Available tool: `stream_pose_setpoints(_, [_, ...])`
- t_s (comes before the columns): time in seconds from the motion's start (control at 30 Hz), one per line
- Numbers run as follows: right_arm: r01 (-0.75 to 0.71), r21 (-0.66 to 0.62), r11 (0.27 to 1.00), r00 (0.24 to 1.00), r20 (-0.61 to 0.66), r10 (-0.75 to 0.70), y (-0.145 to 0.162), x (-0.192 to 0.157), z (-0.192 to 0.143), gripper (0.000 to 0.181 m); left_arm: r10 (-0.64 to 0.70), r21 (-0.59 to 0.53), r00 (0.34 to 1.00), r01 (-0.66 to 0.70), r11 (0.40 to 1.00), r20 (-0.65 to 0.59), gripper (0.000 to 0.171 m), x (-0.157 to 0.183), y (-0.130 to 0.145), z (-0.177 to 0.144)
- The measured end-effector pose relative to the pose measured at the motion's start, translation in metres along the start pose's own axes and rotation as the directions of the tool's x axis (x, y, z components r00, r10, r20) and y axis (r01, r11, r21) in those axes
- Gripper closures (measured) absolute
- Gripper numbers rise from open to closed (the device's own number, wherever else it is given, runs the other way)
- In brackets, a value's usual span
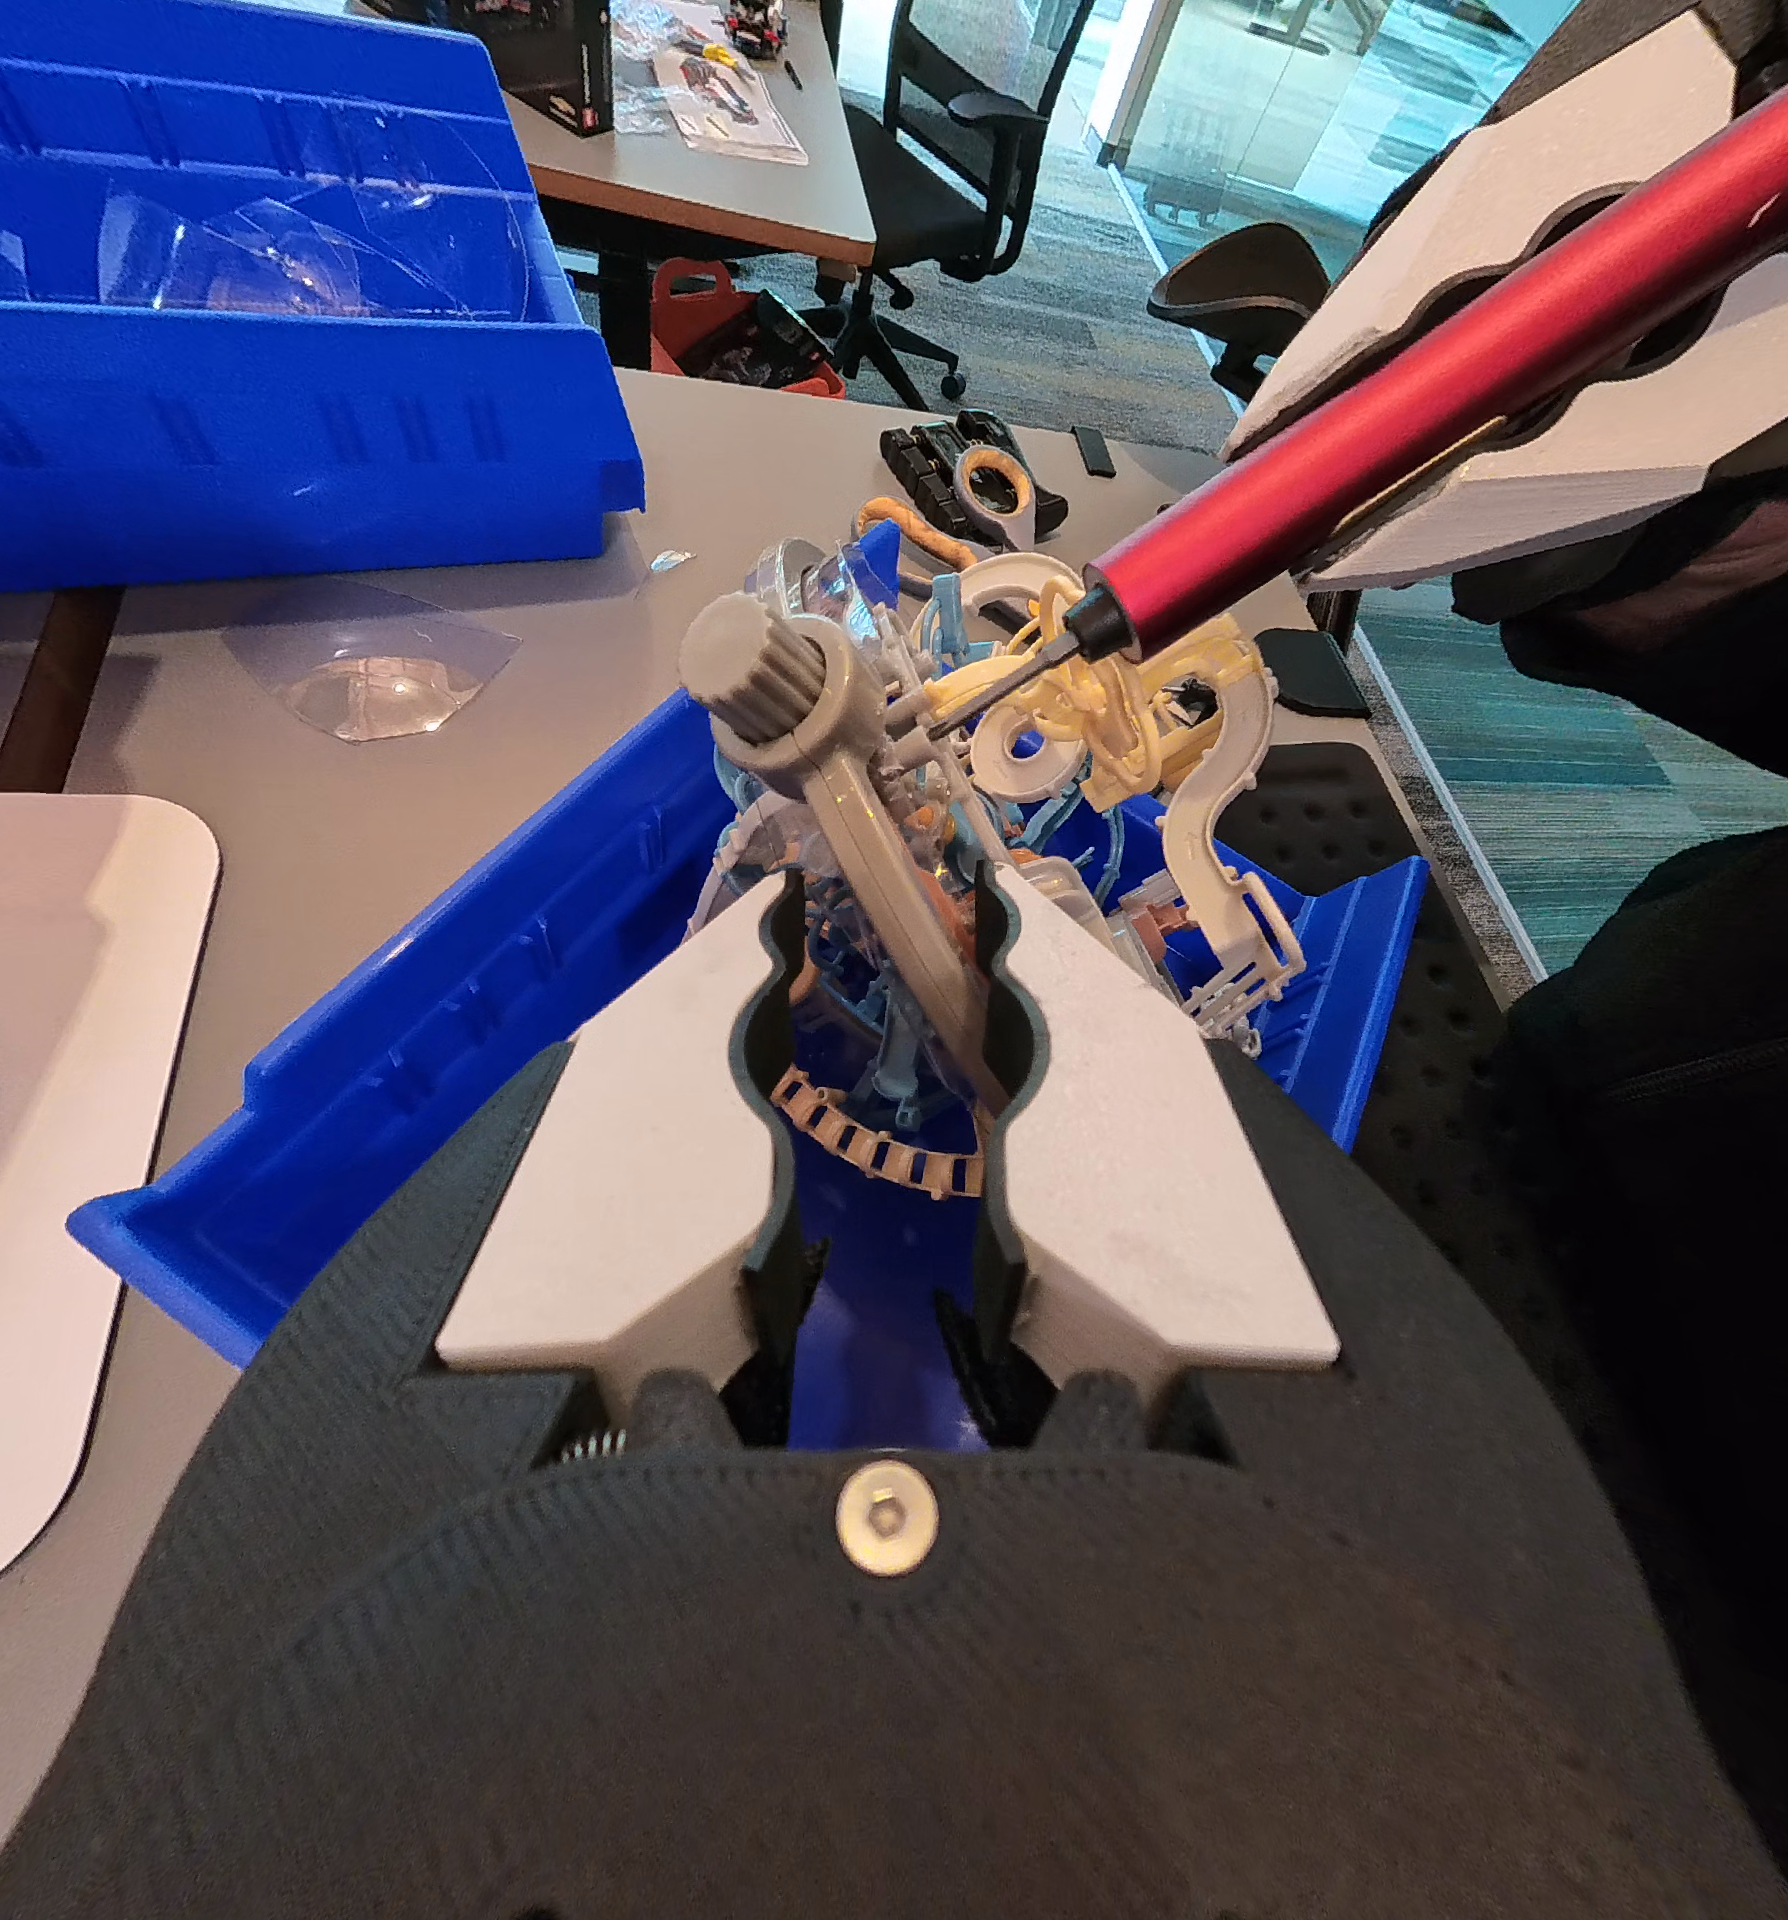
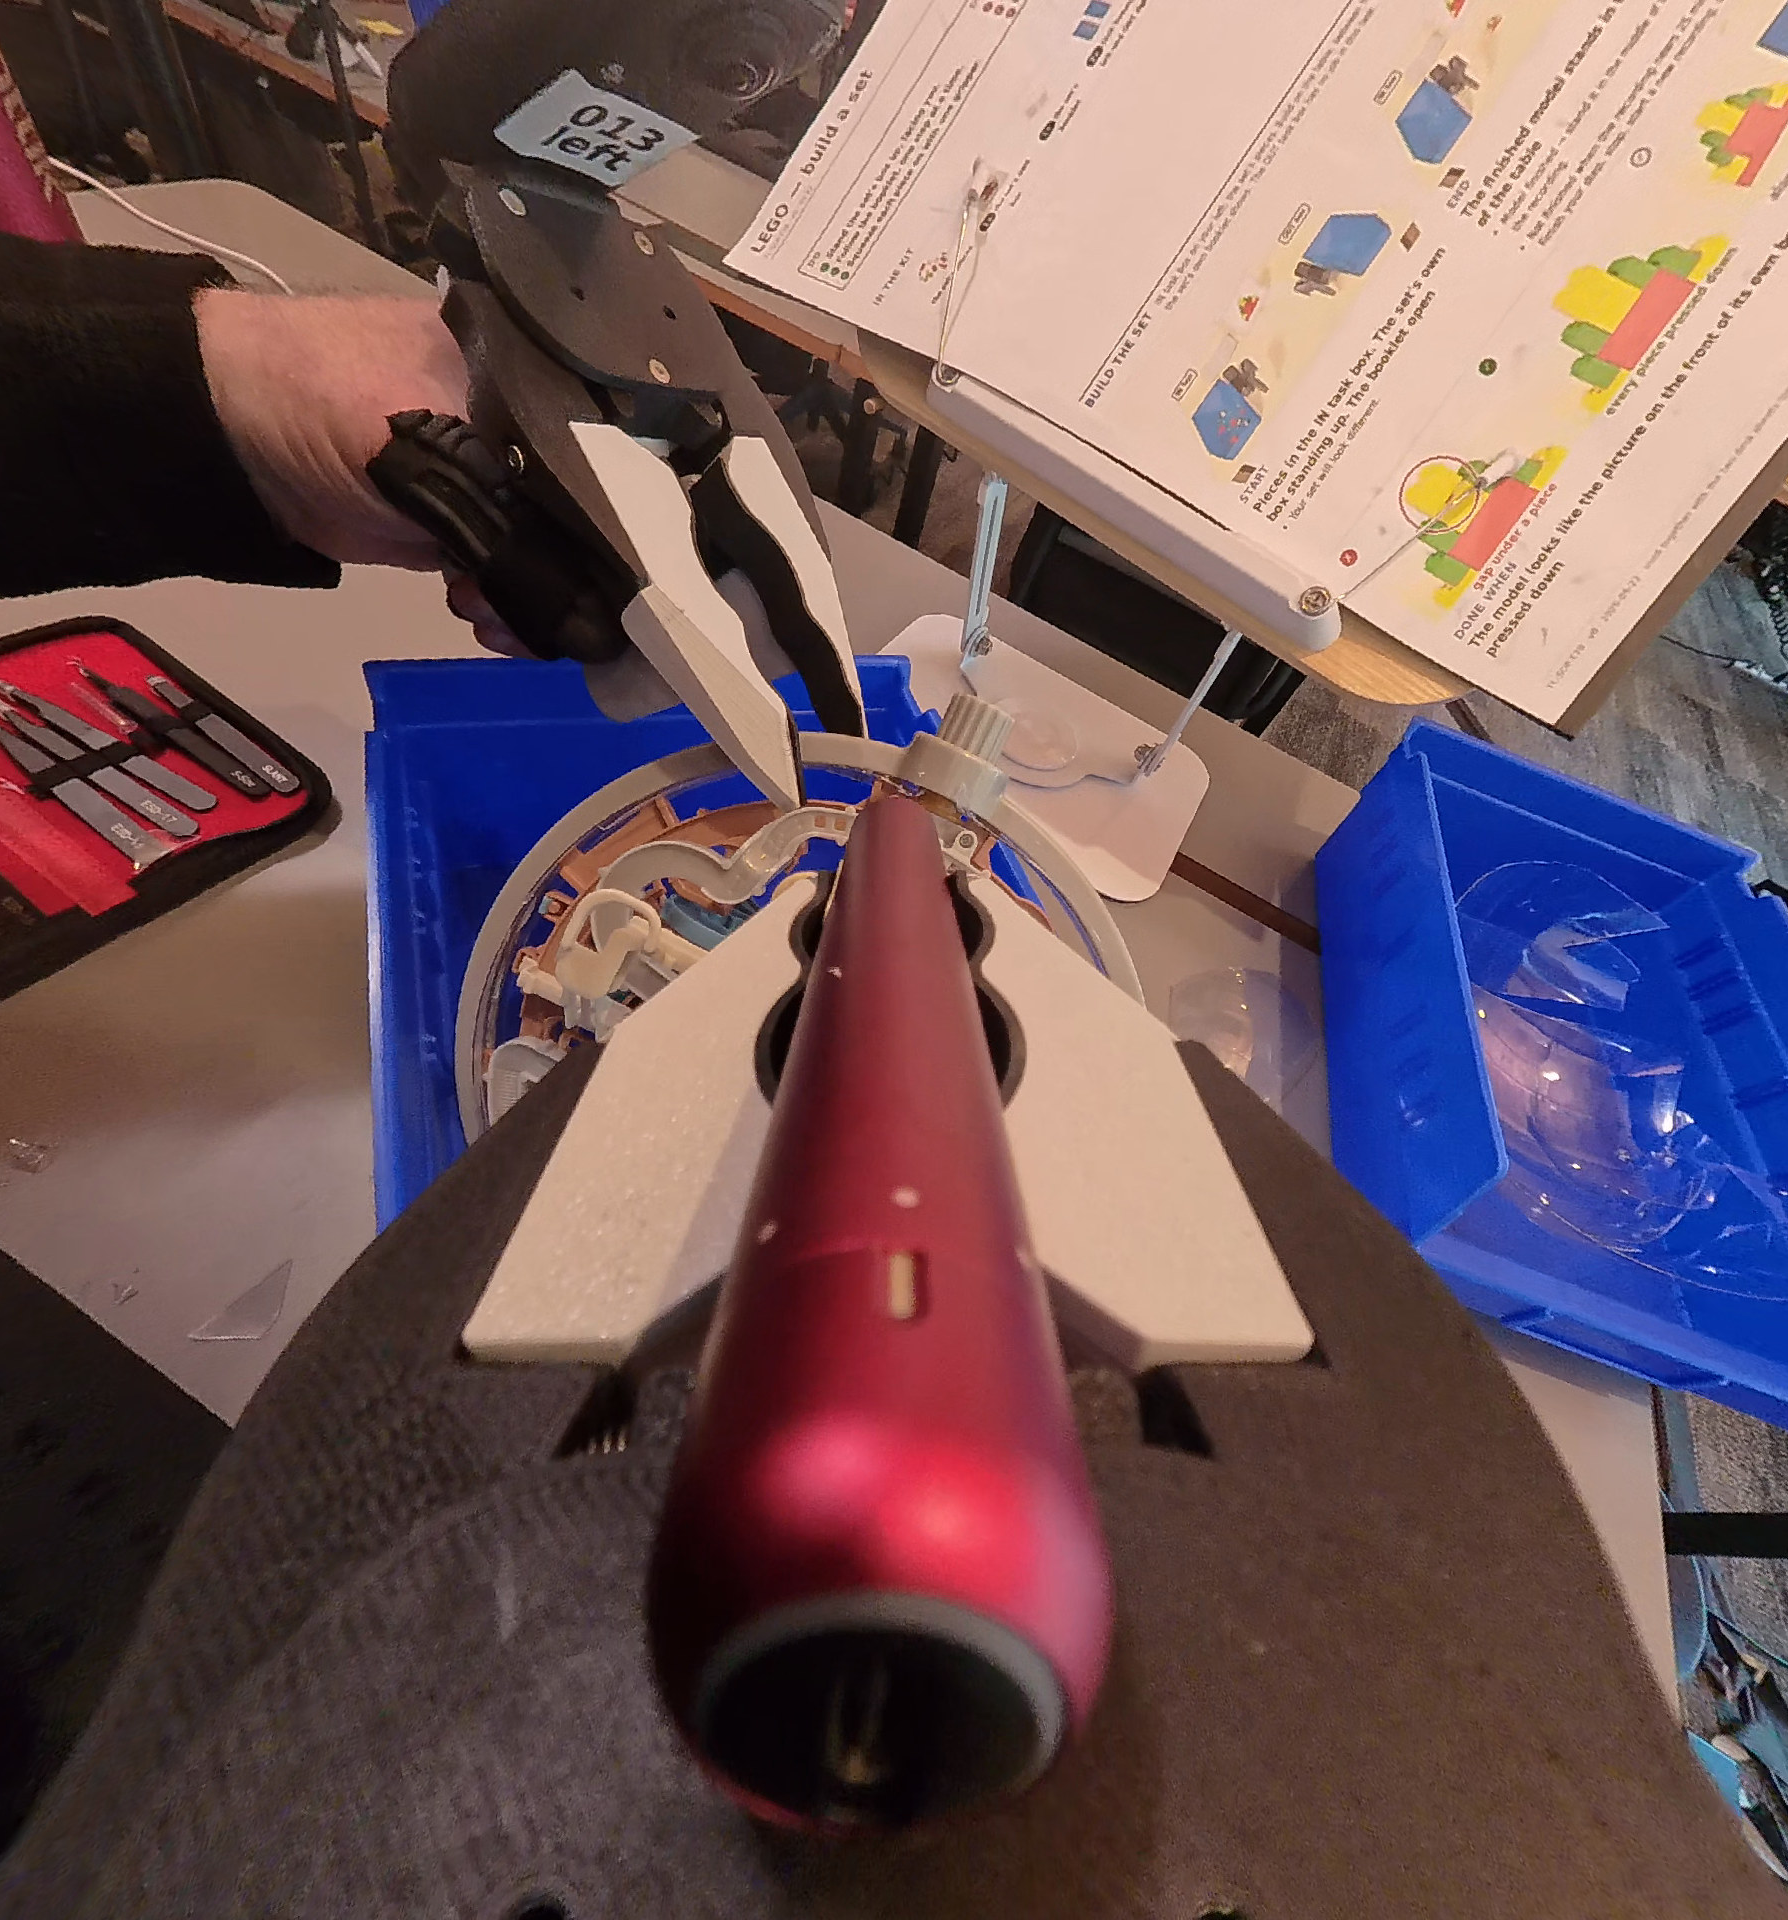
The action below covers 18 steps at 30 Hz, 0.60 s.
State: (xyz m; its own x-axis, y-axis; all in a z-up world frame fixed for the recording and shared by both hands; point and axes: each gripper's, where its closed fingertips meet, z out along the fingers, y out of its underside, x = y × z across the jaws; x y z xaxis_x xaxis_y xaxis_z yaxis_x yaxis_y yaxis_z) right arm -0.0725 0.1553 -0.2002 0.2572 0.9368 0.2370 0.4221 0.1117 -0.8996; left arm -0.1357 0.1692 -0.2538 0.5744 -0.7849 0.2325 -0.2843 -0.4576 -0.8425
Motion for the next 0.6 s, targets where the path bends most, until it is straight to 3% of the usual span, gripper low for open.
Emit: stream_pose_setpoints(0.6, [0.026,-0.023,0.999,0.999,-0.025,-0.026,0.0,0.0004,0.0006,0.161,0.007,0.0,1.0,-0.007,1.0,0.007,0.143,0.0016,-0.0004,0.0025])
